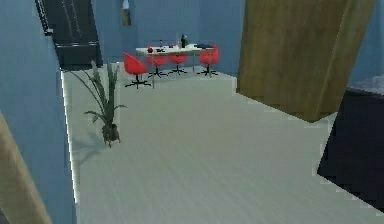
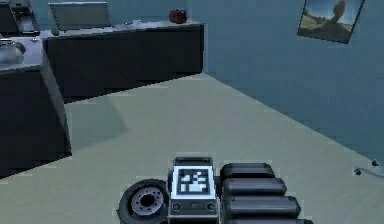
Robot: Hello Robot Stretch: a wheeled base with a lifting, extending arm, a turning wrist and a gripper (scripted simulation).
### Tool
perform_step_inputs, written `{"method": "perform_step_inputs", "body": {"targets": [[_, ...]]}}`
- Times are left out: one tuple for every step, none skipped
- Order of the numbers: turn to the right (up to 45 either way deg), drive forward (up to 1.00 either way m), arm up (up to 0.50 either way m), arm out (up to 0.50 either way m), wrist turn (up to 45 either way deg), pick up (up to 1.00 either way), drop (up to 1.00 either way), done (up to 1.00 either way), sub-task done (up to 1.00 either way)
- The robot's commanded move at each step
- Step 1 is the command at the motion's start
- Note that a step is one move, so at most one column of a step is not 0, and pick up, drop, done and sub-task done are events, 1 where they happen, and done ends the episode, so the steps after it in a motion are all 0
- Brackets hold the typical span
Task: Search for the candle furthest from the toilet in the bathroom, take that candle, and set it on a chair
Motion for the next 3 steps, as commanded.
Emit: {"method": "perform_step_inputs", "body": {"targets": [[6.0, 0.00, 0.00, 0.00, 0.0, 0.00, 0.00, 0.00, 0.00], [0.0, 0.55, 0.00, 0.00, 0.0, 0.00, 0.00, 0.00, 0.00], [-15.0, 0.00, 0.00, 0.00, 0.0, 0.00, 0.00, 0.00, 0.00]]}}
